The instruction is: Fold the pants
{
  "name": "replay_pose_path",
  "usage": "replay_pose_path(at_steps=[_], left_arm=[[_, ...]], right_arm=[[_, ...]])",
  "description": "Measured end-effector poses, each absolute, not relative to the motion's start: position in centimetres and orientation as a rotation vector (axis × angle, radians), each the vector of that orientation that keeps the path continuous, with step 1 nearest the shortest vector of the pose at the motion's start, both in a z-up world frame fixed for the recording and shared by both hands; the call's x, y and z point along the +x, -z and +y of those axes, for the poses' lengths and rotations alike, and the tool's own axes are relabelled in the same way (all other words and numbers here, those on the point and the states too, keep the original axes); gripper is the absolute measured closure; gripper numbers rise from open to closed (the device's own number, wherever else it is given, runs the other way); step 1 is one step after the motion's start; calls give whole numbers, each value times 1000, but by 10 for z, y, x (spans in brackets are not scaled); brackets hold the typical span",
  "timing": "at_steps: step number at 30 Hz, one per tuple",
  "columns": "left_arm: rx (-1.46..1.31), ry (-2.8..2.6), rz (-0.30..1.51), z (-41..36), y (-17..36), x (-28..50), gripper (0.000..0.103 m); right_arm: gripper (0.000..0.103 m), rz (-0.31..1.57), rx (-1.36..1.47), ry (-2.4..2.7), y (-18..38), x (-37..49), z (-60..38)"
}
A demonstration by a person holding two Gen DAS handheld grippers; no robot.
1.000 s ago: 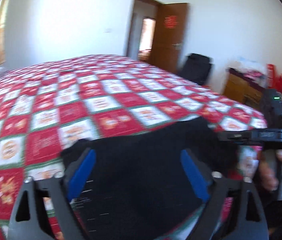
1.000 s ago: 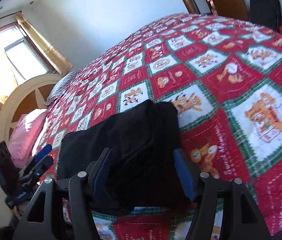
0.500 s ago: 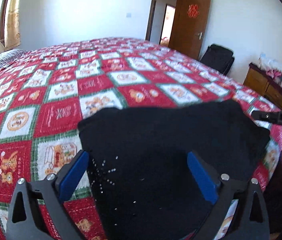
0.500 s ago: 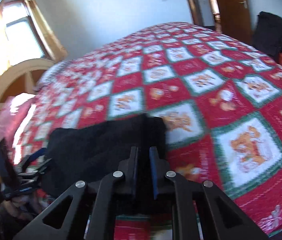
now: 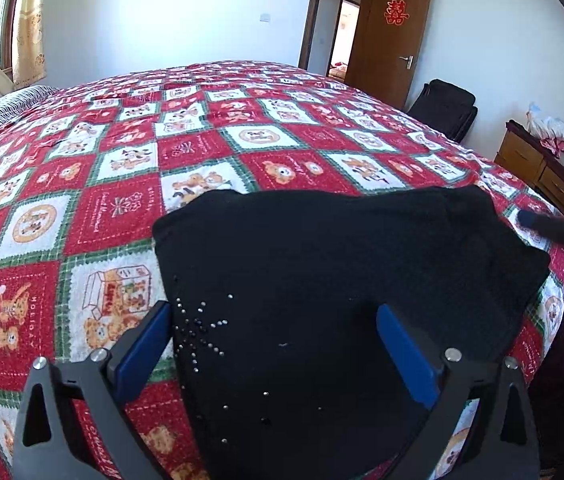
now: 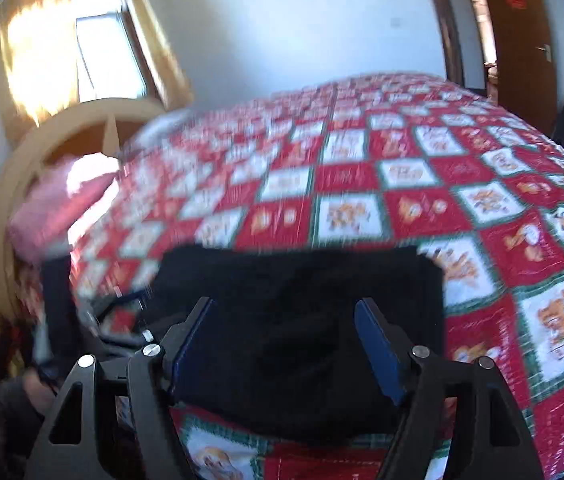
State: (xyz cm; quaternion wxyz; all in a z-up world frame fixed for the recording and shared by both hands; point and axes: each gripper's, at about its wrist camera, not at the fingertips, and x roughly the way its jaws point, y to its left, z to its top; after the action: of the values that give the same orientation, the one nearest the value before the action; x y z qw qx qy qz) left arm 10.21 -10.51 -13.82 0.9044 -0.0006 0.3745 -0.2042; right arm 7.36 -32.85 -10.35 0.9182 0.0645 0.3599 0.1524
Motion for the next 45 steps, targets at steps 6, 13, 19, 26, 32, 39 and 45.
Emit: replay_pose_path(at_steps=[6, 13, 19, 26, 32, 39, 45], left_arm=[[-5, 426, 779, -105, 138, 102, 0], [-12, 435, 795, -104, 143, 104, 0], [3, 439, 789, -104, 140, 101, 0], [2, 422, 781, -105, 140, 101, 0], [11, 402, 764, -102, 138, 101, 0], [3, 409, 763, -100, 141, 102, 0], [-66, 414, 771, -87, 146, 108, 0]], right_arm=[[62, 877, 84, -176, 136, 87, -351], [76, 884, 72, -185, 146, 87, -366], [76, 871, 69, -201, 142, 85, -367], [33, 750, 38, -128, 115, 92, -359], [56, 843, 83, -88, 132, 111, -370], [84, 865, 118, -69, 137, 112, -393], [59, 851, 82, -54, 134, 108, -392]])
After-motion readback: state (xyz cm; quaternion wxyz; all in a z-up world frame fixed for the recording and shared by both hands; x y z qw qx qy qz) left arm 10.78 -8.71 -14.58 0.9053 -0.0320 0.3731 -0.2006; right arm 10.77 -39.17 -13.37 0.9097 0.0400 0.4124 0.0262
